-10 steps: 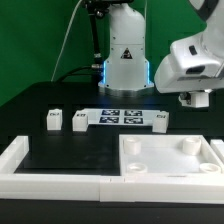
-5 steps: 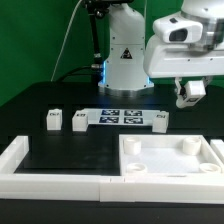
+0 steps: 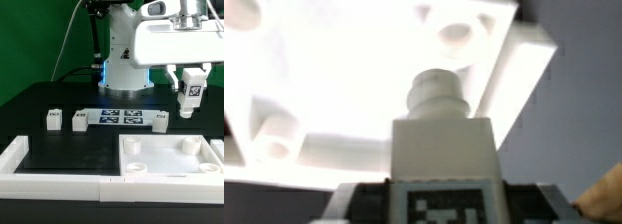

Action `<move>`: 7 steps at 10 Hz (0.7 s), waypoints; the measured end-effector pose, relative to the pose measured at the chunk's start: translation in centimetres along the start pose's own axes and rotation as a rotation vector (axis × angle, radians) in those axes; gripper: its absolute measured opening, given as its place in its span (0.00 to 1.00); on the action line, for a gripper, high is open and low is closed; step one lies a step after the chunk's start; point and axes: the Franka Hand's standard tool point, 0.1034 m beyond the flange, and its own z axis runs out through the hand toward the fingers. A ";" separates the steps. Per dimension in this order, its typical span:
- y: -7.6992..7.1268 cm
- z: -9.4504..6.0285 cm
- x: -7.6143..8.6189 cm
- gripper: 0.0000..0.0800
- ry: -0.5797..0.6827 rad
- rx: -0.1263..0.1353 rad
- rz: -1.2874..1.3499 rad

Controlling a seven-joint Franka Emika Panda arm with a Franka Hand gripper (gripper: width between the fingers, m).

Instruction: Assemble one leg

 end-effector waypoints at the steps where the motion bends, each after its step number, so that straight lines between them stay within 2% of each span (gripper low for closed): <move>1: -0.2 0.2 -0.4 0.36 -0.037 0.009 -0.002; 4: -0.1 0.2 -0.2 0.36 -0.036 0.008 -0.002; 5: 1.0 0.8 0.9 0.36 -0.029 0.002 0.008; 6: 2.0 1.6 2.7 0.36 -0.023 0.001 -0.002; 7: 3.1 2.5 5.2 0.36 -0.005 -0.002 -0.012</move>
Offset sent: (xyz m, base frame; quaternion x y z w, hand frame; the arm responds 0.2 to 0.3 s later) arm 0.0000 0.0000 0.0000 0.0000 0.0000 0.0000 1.0000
